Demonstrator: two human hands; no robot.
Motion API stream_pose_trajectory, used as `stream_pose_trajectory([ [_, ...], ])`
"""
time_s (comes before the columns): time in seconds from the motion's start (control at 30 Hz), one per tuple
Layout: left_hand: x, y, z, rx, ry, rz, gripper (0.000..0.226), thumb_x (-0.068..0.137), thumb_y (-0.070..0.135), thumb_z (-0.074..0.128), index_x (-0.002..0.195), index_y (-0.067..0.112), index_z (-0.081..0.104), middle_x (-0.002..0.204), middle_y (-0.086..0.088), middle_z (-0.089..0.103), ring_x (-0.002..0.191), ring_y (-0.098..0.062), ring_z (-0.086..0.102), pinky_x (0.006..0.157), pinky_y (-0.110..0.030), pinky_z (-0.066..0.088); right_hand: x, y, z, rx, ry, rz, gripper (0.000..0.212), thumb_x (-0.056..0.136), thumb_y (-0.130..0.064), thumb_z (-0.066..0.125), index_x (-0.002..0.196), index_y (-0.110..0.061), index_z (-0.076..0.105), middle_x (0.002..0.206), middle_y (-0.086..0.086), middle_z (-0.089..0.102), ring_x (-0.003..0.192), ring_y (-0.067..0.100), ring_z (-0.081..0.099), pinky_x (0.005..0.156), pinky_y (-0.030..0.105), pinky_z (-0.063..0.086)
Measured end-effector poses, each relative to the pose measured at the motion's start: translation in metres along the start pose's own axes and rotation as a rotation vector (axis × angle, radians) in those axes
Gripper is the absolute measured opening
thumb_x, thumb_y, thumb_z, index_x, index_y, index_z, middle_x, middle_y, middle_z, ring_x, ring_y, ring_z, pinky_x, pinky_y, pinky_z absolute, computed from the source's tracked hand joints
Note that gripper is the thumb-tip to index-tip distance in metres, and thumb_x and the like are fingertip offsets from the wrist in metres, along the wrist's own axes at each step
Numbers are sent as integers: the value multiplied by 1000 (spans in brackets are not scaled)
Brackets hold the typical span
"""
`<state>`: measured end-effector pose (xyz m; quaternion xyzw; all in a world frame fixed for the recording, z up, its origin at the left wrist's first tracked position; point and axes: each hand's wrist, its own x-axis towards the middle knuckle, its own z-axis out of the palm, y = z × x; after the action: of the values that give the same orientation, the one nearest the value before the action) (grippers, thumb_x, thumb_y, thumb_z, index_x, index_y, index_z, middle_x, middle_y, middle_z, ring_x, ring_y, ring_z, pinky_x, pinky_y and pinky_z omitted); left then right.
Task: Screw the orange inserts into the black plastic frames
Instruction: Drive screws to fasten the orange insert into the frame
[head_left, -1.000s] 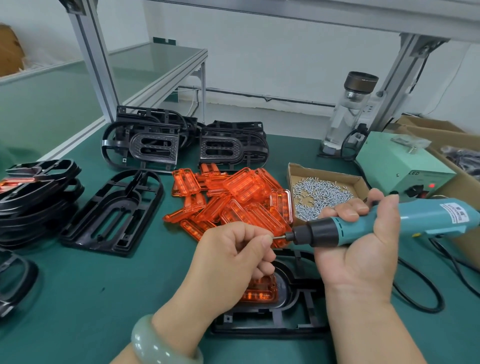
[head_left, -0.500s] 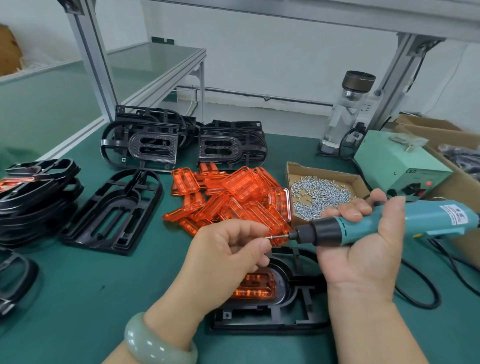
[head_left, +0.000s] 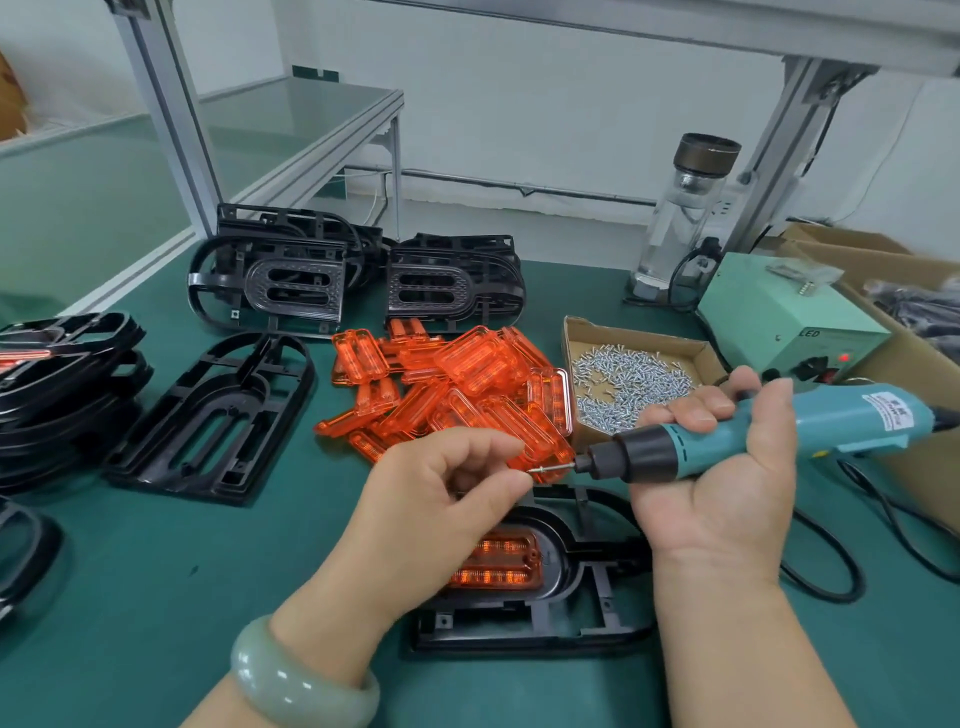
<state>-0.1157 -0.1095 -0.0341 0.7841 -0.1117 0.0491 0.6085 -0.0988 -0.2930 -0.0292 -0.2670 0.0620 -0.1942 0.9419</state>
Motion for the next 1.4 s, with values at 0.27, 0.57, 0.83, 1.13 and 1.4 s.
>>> stream_pose_trajectory([
  [0.27, -4, -3, -15, 589, -195, 22, 4, 80, 34, 69, 79, 37, 72, 80, 16, 59, 82, 0, 55, 74, -14, 43, 7, -8, 10, 8, 77, -67, 13, 90, -36, 57, 85, -26, 52, 61, -12, 43, 49, 2, 41, 58, 20, 41],
  [0.57, -12, 3, -3, 934, -300, 52, 20, 91, 45, 49, 100, 38, 66, 92, 11, 45, 90, -6, 46, 66, -25, 40, 5, -5, 9, -88, 90, -111, 12, 93, -28, 60, 85, -22, 53, 60, -10, 48, 48, 4, 44, 57, 21, 38],
  [0.83, -10, -2, -2, 915, -324, 33, 18, 89, 41, 55, 101, 39, 69, 88, 11, 42, 91, -10, 47, 74, -30, 46, 2, -6, 11, -181, 21, -93, 14, 96, -19, 58, 84, -17, 51, 58, -6, 48, 44, 8, 44, 51, 20, 40],
  [1.13, -11, -4, -1, 890, -303, 39, 20, 90, 41, 54, 102, 38, 69, 86, 11, 40, 92, -10, 46, 77, -30, 47, 1, -1, 14, -297, -73, -82, 15, 95, -15, 58, 82, -16, 52, 59, -2, 46, 44, 11, 42, 50, 23, 38],
  [1.4, -12, -5, 0, 881, -276, 66, 19, 91, 39, 53, 100, 36, 70, 90, 12, 43, 97, -11, 48, 79, -29, 46, -2, 1, 18, -322, -126, -97, 17, 96, -12, 57, 80, -16, 53, 59, -2, 45, 44, 10, 43, 48, 21, 39],
])
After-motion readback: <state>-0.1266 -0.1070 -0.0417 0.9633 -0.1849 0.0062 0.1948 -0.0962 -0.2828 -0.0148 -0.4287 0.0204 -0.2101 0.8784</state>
